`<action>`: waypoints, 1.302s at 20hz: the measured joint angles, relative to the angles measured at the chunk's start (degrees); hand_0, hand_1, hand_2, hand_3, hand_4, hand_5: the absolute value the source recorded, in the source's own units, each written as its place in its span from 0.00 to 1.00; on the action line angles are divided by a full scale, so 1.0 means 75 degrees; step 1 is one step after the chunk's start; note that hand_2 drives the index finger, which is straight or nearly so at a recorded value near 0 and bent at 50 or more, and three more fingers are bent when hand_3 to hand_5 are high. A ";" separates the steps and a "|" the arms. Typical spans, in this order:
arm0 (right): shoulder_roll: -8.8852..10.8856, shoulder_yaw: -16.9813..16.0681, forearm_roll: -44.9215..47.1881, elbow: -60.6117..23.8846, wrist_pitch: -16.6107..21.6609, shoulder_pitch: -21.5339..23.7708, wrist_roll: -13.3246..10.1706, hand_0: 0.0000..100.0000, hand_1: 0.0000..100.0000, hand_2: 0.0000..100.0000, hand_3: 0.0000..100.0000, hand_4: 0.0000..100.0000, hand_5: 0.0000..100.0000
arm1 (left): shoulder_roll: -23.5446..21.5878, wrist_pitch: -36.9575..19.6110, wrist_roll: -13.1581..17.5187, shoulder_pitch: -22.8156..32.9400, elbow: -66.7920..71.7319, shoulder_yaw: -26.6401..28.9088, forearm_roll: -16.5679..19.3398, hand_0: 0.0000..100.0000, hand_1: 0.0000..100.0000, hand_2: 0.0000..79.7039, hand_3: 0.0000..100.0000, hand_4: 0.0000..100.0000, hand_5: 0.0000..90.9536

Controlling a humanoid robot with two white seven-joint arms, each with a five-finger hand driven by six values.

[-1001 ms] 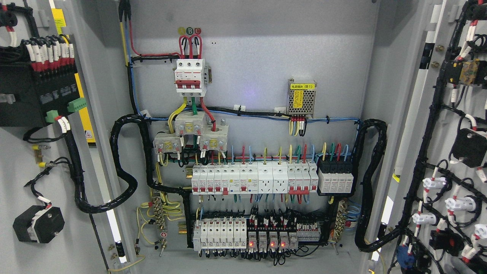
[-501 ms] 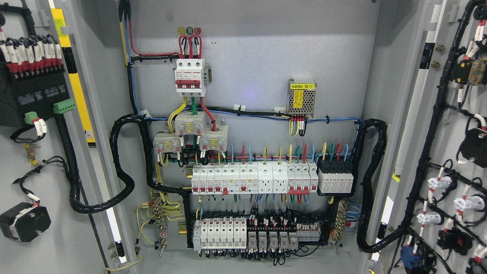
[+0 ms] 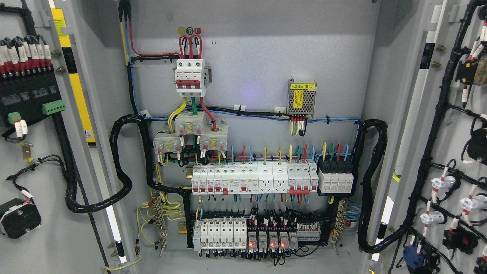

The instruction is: Open door with both hands

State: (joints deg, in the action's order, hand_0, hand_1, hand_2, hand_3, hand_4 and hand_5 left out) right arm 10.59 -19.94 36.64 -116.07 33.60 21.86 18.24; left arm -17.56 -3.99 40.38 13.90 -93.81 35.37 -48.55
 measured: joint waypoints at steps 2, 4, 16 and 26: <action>0.0000 -0.0050 0.0027 0.0025 -0.0004 0.0001 0.0001 0.00 0.50 0.04 0.00 0.00 0.00 | -0.0146 0.0084 0.0003 -0.0169 0.0210 0.0034 -0.0068 0.12 0.56 0.00 0.00 0.00 0.00; 0.0002 -0.0101 0.0048 0.0053 -0.0012 0.0001 0.0002 0.00 0.50 0.04 0.00 0.00 0.00 | -0.0293 0.0114 0.0005 -0.0336 0.0414 0.0063 -0.0118 0.12 0.56 0.00 0.00 0.00 0.00; 0.0026 -0.0245 0.0102 0.0182 -0.0015 0.0000 0.0017 0.00 0.50 0.04 0.00 0.00 0.00 | -0.0874 0.0177 0.0016 -0.1000 0.1151 0.0128 -0.0215 0.12 0.56 0.00 0.00 0.00 0.00; 0.0090 -0.0067 0.0136 0.0080 -0.0007 0.0003 0.0017 0.00 0.50 0.04 0.00 0.00 0.00 | -0.0944 0.0198 -0.0072 -0.0974 0.0841 -0.0410 -0.0137 0.12 0.56 0.00 0.00 0.00 0.00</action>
State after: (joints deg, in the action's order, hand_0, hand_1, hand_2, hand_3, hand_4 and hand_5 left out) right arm 11.27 -20.44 37.65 -115.47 33.55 21.88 18.37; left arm -24.64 -2.51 39.84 6.60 -87.50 32.30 -49.58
